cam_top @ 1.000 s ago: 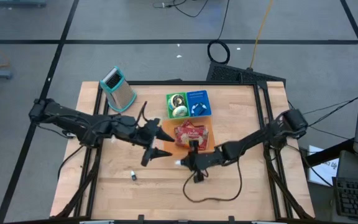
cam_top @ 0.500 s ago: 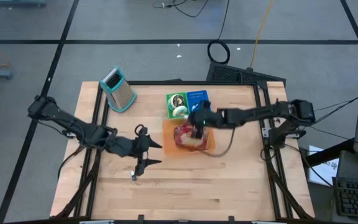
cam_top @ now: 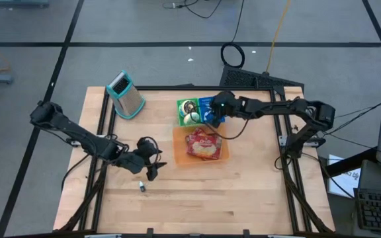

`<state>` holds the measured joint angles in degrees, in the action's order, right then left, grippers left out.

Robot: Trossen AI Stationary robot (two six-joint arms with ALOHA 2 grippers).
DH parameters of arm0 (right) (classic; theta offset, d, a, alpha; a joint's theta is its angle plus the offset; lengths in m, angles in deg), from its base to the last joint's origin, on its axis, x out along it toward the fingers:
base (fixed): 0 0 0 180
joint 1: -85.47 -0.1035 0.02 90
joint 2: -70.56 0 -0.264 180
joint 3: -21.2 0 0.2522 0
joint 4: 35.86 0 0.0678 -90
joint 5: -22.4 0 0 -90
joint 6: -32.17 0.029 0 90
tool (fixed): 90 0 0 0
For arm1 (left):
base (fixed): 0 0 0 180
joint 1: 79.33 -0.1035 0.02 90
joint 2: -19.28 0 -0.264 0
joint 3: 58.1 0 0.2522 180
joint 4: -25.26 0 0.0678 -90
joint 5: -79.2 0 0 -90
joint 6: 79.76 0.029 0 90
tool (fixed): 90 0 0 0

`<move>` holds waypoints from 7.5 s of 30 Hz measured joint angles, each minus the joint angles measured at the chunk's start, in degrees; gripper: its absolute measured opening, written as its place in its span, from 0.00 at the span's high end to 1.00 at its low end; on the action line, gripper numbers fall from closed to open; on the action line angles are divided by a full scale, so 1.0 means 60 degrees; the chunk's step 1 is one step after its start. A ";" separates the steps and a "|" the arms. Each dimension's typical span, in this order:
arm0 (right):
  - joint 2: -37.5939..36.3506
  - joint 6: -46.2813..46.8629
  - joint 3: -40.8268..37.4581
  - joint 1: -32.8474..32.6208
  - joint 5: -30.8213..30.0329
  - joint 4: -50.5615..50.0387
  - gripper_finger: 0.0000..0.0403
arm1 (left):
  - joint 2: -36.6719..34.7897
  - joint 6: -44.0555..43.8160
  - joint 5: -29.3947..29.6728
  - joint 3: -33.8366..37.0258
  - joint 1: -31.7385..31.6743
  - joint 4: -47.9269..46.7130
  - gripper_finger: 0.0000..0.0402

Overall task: Pick & Place Food Item
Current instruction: Put the black food coloring bottle into the blue bin, then put the violet food coloring bottle into the blue bin

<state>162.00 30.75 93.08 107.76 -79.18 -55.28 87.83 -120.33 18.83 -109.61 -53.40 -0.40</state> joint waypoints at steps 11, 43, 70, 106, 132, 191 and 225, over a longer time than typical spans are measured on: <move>0.0003 0.0037 -0.1855 0.0200 0.0473 0.2421 0.77 | 0.0000 -0.1050 -0.0211 0.0451 -0.0265 0.0036 0.30; -0.3287 -0.0853 -0.2053 -0.2625 0.0477 0.2307 0.57 | 0.0310 -0.2572 -0.4510 0.0445 0.1733 -0.4069 0.30; -0.3293 -0.1135 -0.2050 -0.3527 0.0446 0.2189 0.59 | 0.2563 0.0655 -0.3373 0.0422 0.2451 -0.1613 0.30; -0.3289 -0.0869 -0.2042 -0.3524 0.0446 0.1912 0.61 | 0.2601 -0.3745 -0.2648 0.0444 0.2620 -0.0658 0.30; -0.3289 -0.0915 -0.2042 -0.3524 0.0442 0.1899 0.61 | 0.3683 -0.3948 -0.2689 0.0425 0.2997 0.0292 0.34; 0.1219 0.0043 -0.2042 -0.4609 0.0994 1.1010 0.63 | 0.1941 0.6451 -0.1119 0.0451 -0.2078 0.9807 0.82; 0.1770 0.0406 -0.1939 -0.4466 0.1711 1.2522 0.88 | 0.2146 0.6205 -0.1929 0.0447 -0.2491 1.0029 0.82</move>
<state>172.62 33.19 81.45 80.97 -68.91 19.85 100.70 -83.10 7.26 -106.93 -68.34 59.77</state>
